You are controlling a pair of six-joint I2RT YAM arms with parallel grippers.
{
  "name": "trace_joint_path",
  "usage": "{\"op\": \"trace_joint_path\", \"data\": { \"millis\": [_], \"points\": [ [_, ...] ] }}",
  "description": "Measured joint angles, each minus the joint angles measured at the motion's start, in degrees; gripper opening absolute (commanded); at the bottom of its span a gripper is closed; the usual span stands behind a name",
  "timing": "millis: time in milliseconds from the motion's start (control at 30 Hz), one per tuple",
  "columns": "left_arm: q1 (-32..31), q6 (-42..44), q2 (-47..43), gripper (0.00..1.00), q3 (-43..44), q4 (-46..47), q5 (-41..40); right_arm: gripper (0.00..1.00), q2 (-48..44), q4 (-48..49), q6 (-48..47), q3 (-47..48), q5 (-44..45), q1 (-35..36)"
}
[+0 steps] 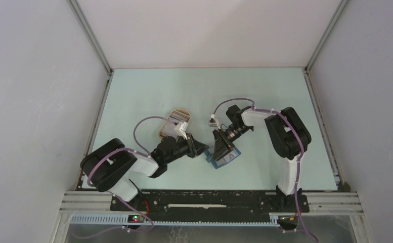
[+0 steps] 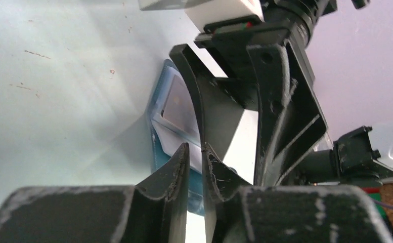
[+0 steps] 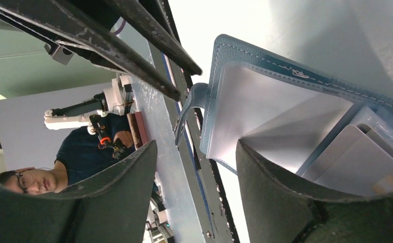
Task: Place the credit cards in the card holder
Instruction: Open the card holder at the center of the board.
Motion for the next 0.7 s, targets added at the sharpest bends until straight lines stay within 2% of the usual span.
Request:
{"op": "trace_joint_path", "data": {
  "millis": [300,700],
  "points": [
    [0.5,-1.6,5.0,0.17,3.5,2.0,-1.0,0.48,1.5,-0.3,0.0,0.5,0.9,-0.1],
    [0.4,-5.8,14.5,0.04,5.1,5.2,0.5,0.46,1.9,-0.2,0.2,0.5,2.2,-0.1]
  ]
}}
